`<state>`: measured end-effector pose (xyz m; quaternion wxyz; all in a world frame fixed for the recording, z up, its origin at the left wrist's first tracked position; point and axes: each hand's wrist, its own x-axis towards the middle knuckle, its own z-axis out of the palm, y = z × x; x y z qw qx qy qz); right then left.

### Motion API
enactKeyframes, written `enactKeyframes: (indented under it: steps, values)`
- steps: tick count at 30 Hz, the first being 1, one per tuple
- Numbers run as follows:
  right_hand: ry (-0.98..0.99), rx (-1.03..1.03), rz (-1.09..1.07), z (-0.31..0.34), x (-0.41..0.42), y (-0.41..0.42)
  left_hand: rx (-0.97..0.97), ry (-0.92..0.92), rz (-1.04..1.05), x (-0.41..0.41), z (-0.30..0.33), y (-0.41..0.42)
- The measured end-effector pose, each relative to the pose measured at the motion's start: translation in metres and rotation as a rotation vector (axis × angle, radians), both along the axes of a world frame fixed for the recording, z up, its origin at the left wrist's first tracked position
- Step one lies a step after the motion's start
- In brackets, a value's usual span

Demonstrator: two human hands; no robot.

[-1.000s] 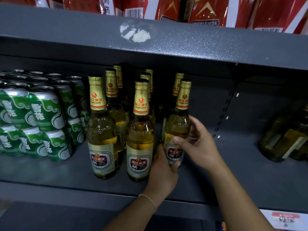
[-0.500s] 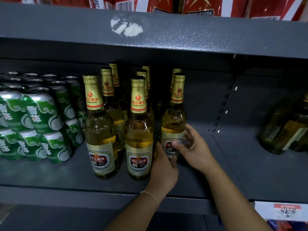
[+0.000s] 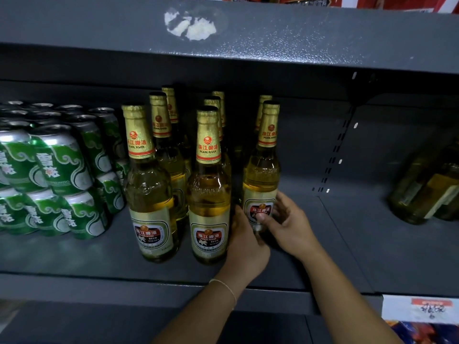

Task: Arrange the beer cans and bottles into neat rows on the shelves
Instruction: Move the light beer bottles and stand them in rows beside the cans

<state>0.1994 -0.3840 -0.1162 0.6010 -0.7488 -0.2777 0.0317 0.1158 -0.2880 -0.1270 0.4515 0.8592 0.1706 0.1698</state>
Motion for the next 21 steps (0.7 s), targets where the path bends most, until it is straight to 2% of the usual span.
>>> enactKeyframes:
  steps: [11, 21]
  values:
    - [-0.028, 0.004, -0.022, 0.0, -0.002, 0.001, -0.068, 0.047, -0.041, 0.0, 0.003, 0.0]
    - [-0.08, -0.024, -0.02, 0.003, -0.005, 0.002, -0.042, 0.034, -0.012, -0.005, 0.011, -0.004]
